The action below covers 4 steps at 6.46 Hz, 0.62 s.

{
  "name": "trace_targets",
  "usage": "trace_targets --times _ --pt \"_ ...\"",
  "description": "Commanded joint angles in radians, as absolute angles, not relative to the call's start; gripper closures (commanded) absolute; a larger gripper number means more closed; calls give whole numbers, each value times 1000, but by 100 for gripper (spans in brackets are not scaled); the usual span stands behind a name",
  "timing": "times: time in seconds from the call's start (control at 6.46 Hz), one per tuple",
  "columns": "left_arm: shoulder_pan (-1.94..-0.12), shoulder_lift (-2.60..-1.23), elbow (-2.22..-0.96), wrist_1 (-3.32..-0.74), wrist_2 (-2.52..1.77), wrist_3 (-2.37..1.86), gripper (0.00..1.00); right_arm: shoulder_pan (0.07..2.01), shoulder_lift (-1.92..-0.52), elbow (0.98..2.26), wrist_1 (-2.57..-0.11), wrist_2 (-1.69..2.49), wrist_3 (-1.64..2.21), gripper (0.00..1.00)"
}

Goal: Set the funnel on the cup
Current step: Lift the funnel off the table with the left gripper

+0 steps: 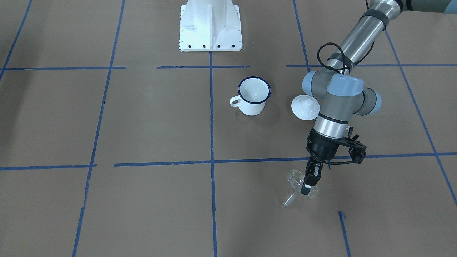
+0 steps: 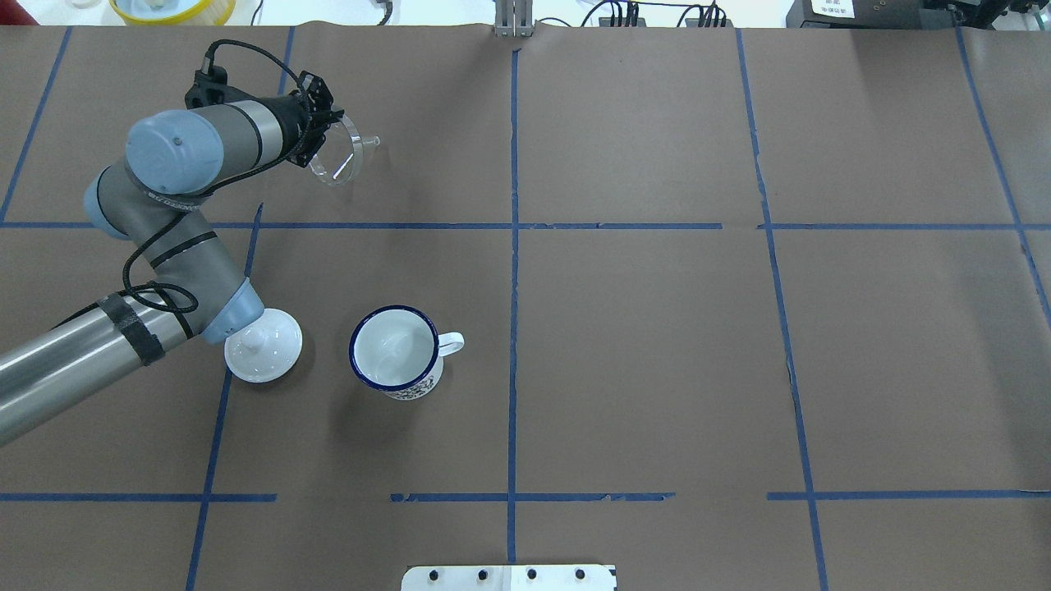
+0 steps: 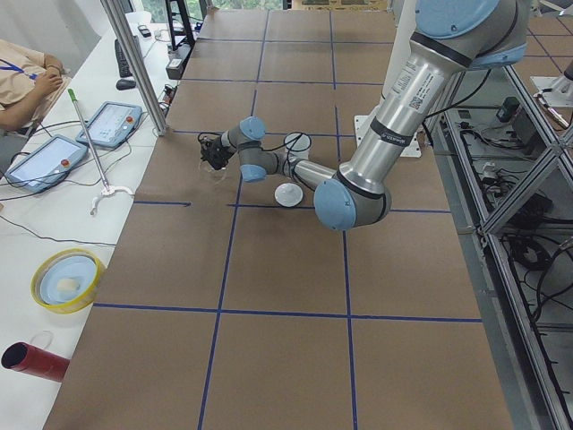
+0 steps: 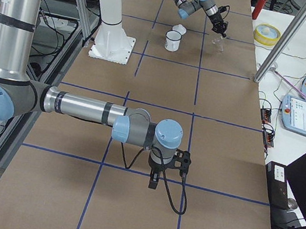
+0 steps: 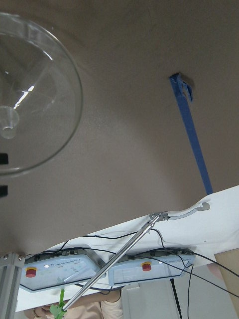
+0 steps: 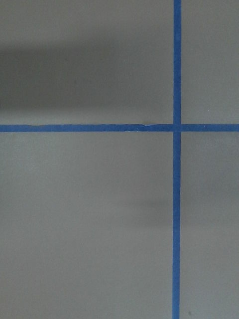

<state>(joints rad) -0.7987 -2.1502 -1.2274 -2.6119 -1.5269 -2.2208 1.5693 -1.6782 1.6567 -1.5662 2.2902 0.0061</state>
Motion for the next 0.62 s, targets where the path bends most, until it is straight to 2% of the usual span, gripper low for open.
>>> trace_targets --times 0.0,0.15,0.46 --pt "-839 -2161 -1329 -2585 -1534 -2218 100 1569 -1678 1657 -1566 2290 6 0" --pt "-842 -2163 -1442 -2413 -1537 -2217 100 1569 -1678 1657 -1566 2290 6 0" --pt "-838 -2157 -1776 -1894 -1677 -2122 100 1569 -1678 1657 -1566 2290 6 0"
